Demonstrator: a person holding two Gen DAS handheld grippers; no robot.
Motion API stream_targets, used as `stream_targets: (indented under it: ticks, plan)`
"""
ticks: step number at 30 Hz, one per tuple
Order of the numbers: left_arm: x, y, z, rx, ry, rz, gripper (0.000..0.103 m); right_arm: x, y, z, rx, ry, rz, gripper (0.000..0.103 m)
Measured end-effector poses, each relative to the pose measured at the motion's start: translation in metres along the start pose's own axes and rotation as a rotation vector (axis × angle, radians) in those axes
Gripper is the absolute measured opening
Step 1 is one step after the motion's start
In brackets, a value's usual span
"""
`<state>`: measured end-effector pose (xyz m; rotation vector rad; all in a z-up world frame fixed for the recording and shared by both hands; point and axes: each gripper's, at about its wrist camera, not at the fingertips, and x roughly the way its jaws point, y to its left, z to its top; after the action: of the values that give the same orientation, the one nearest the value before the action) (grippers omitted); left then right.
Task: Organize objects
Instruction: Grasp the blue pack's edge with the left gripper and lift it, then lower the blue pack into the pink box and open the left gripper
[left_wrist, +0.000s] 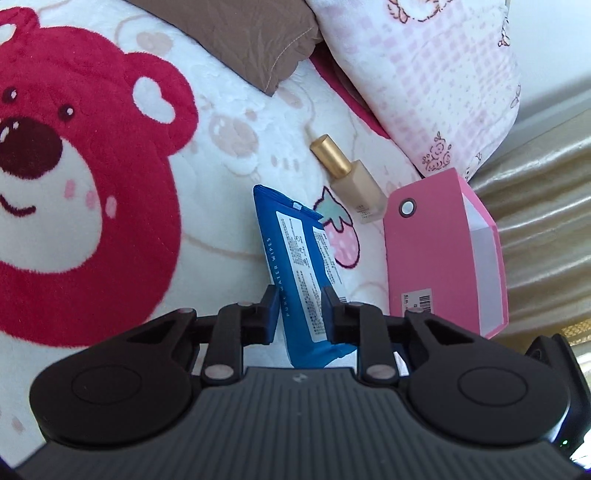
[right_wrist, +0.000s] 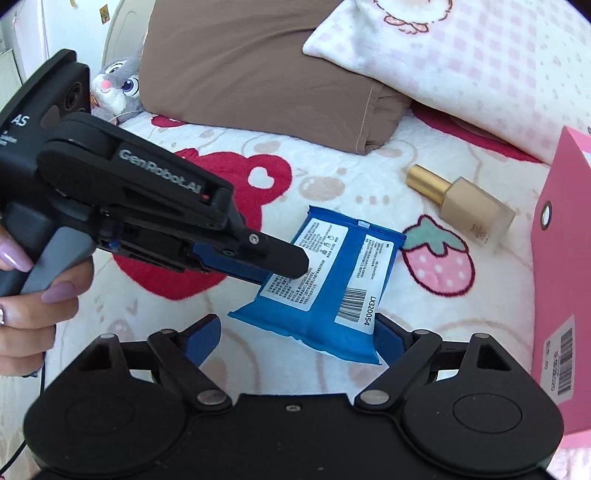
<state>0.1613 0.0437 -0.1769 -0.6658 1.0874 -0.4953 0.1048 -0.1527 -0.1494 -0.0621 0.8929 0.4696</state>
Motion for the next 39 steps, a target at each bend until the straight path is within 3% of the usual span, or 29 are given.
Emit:
stream_targets:
  ticks: [3,7,9,14,16,17,18,21,29,39]
  plan:
    - [0.011,-0.002,-0.002,-0.033,0.022,0.05,0.023,0.009,-0.008,0.002,0.009,0.017,-0.037,0.09]
    - [0.022,-0.006,-0.005,0.04,-0.021,0.151,0.023,0.013,-0.016,0.003,0.106,0.05,0.023,0.09]
    - [0.023,-0.005,-0.005,0.029,-0.042,0.139,0.023,0.016,-0.015,0.004,0.132,0.054,0.015,0.09]
    - [0.022,-0.013,-0.009,0.061,-0.028,0.159,0.018,0.029,-0.002,0.006,0.051,0.045,-0.074,0.092]
    - [0.021,-0.016,-0.012,0.044,-0.036,0.132,0.018,0.031,-0.001,0.0,0.03,0.009,-0.123,0.091]
    - [0.02,-0.017,-0.013,0.042,-0.047,0.135,0.018,0.029,0.0,-0.001,0.021,-0.002,-0.136,0.085]
    - [0.017,-0.018,-0.015,0.042,-0.064,0.136,0.018,0.024,0.001,-0.002,0.018,-0.016,-0.152,0.073]
    - [0.007,-0.018,-0.018,0.008,-0.082,0.082,0.017,0.009,-0.003,-0.001,0.023,-0.029,-0.105,0.066]
    - [-0.038,-0.081,-0.033,0.152,-0.125,0.021,0.017,-0.064,0.0,0.005,0.034,-0.142,-0.092,0.064]
    - [-0.057,-0.2,-0.048,0.408,-0.139,-0.092,0.018,-0.174,-0.026,-0.001,0.045,-0.321,-0.231,0.063]
